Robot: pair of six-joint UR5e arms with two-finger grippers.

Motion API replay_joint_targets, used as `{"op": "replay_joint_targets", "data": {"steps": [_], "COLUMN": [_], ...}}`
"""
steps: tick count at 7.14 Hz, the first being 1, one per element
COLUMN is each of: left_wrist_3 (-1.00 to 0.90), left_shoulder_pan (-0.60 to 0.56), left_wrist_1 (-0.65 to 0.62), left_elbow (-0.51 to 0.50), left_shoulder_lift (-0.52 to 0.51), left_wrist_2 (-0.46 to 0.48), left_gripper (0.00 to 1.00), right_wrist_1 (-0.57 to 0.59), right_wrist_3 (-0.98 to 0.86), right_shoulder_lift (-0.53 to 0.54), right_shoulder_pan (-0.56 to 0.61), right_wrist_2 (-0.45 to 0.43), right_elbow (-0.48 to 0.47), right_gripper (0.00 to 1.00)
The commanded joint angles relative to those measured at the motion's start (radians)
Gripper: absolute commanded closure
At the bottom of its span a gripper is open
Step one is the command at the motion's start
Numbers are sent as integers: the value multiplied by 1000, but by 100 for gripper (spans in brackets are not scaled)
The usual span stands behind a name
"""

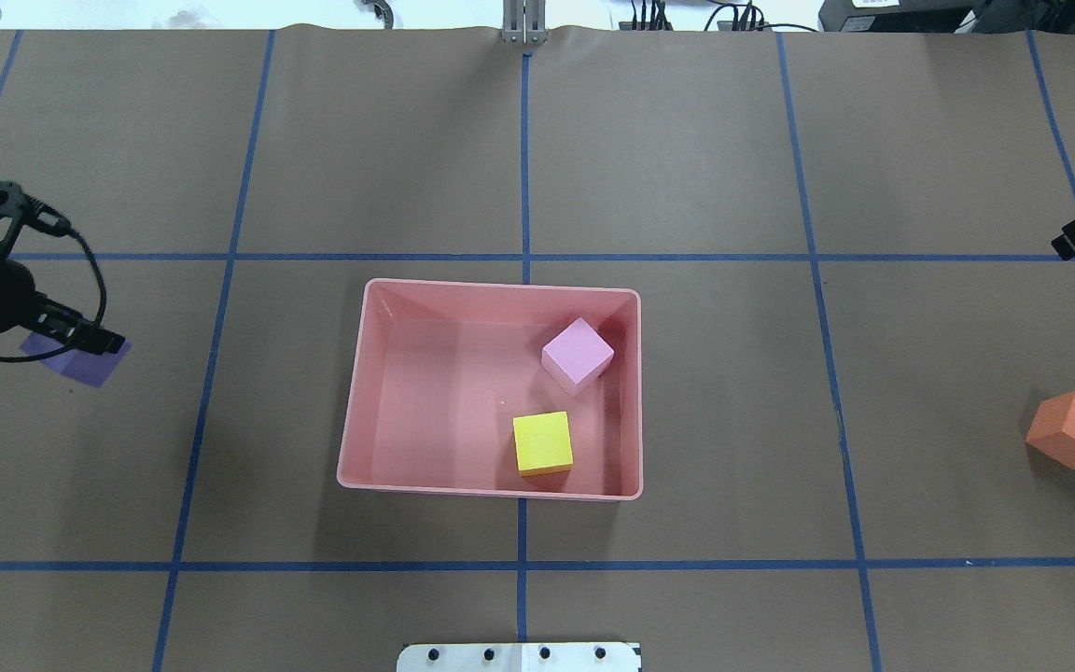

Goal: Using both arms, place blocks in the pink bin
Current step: 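Carry the purple cube with the left gripper into the bin and release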

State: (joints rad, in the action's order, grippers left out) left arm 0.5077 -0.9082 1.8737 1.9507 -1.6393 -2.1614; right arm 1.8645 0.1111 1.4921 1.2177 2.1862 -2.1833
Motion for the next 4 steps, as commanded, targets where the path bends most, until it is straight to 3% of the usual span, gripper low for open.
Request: {"op": "replay_joint_targets", "data": {"steps": [1,3,4], "left_wrist_3": [133,254,352], "left_shoulder_pan": [12,119,196], "left_wrist_1": [-393,-475,-476], "left_elbow": [57,21,-33], "left_shoulder_lift": [-345,-500,-596], "left_wrist_2": [2,17,93], "left_gripper": [97,93,84], "right_wrist_1": [-194,-452,-546], "right_wrist_3": [-21,-54,-54], "right_shoulder_lift": [107,224,267], "right_shoulder_pan": [23,62,63], "right_wrist_2": [32,89,90], "right_elbow": [63,176,216], "right_gripper": [0,0,0]}}
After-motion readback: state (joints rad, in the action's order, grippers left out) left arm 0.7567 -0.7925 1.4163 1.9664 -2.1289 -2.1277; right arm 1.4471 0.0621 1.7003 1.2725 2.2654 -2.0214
